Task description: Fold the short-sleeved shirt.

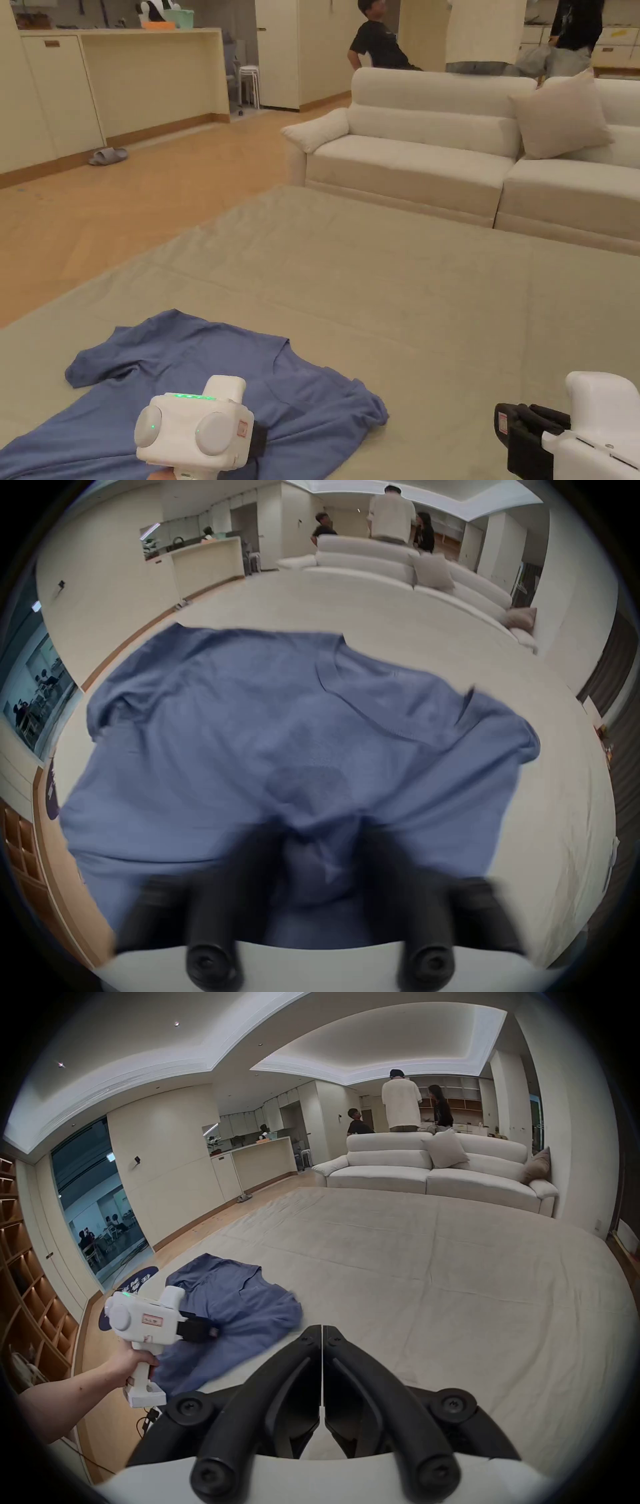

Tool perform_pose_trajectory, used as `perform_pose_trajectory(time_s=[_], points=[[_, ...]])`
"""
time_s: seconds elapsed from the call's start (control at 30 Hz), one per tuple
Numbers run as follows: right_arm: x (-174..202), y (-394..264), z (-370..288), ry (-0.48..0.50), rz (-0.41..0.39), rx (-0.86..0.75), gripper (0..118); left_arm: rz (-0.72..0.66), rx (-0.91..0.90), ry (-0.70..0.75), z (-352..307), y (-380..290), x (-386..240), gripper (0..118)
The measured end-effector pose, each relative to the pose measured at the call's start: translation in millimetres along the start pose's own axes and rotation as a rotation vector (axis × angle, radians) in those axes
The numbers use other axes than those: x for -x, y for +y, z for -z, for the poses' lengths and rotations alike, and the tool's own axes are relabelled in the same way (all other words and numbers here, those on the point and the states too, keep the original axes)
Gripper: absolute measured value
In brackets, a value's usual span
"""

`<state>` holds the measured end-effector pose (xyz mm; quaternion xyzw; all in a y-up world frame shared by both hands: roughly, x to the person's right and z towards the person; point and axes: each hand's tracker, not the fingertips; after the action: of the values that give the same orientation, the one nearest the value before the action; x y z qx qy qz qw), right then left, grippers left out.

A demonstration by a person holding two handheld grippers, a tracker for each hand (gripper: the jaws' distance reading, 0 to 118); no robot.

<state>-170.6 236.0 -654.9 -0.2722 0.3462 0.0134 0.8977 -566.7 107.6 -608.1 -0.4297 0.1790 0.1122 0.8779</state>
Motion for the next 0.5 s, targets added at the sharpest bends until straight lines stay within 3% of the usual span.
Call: perform_pose_trajectory(time_s=[0.03, 0.07, 0.1, 0.17, 0.3, 0.4, 0.5], points=[[-2.8, -1.3, -3.0, -0.003, 0.012, -0.006, 2, -0.002, -0.005, 0.019, -3.4, 0.2, 2.6, 0], [-4.2, -1.7, -6.3, 0.001, 0.027, -0.005, 2, -0.057, -0.022, 0.056, -11.2, -1.1, 3.6, 0], [-7.4, -3.0, -11.0, 0.003, 0.037, -0.003, 2, -0.062, -0.006, -0.018, -13.5, -0.1, 2.3, 0], [-13.9, -5.4, -21.1, 0.002, 0.046, -0.005, 2, -0.061, 0.005, -0.017, -13.6, 1.3, 0.4, 0], [-37.5, -1.8, -50.9, -0.009, 0.090, -0.027, 2, -0.262, -0.119, -0.180, -67.5, 27.4, -17.3, 0], [-59.6, 6.7, -85.4, -0.051, 0.089, -0.087, 2, -0.138, -0.187, -0.222, -113.3, 56.1, -61.9, 0], [-88.3, 18.6, -132.0, -0.093, 0.115, -0.159, 2, -0.146, -0.251, -0.403, -157.8, 80.3, -116.7, 0]])
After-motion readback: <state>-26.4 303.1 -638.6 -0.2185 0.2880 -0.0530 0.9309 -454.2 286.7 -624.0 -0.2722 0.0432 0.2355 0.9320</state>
